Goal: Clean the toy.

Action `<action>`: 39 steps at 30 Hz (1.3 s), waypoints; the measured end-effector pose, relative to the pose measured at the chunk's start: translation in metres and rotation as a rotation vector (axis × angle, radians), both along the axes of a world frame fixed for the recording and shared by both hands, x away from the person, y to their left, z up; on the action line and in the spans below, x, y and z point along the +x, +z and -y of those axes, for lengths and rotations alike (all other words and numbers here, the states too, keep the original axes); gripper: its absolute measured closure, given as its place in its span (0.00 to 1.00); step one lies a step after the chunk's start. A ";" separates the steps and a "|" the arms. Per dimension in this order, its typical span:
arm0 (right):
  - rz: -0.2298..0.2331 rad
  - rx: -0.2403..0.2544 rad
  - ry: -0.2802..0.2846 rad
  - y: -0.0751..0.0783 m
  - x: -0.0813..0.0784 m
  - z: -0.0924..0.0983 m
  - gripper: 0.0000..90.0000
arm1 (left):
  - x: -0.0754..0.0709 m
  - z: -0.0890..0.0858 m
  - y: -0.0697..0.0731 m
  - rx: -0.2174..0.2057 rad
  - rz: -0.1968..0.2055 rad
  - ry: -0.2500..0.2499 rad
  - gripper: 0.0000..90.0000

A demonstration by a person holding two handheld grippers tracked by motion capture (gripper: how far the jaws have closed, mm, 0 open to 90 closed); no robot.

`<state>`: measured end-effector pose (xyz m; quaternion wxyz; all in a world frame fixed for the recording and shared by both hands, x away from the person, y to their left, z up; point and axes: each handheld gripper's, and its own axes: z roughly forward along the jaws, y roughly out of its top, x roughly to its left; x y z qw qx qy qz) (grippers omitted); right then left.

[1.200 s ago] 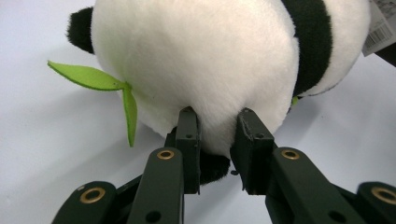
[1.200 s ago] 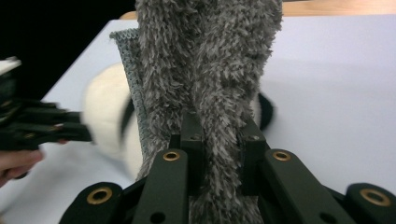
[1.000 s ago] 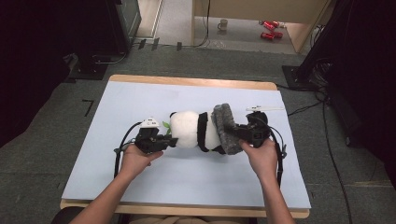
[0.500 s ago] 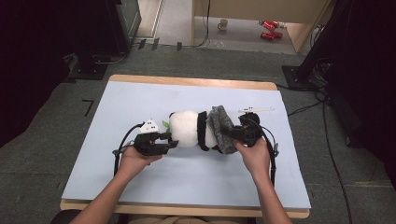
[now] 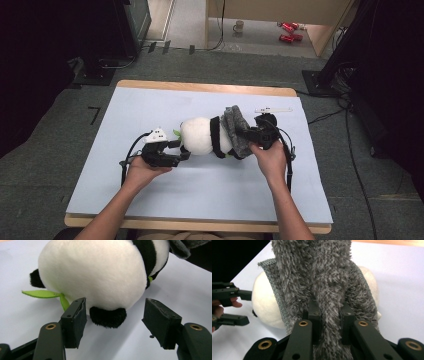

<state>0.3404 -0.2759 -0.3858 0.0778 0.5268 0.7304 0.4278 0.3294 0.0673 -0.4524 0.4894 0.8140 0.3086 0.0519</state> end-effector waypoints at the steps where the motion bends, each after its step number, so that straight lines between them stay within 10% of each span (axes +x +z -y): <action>1: 0.003 -0.001 -0.002 0.001 0.001 0.000 0.86 | 0.000 0.000 0.000 -0.005 -0.002 -0.002 0.37; 18: 0.037 -0.002 -0.023 0.003 0.022 0.001 0.85 | 0.011 0.021 -0.012 0.023 0.092 0.032 0.36; 25: 0.046 0.017 -0.036 0.002 0.027 0.002 0.84 | 0.021 0.026 -0.016 0.022 0.099 0.092 0.56; 39: 0.080 0.069 0.019 0.040 0.005 -0.008 0.86 | 0.011 0.013 0.012 -0.033 -0.105 0.099 0.78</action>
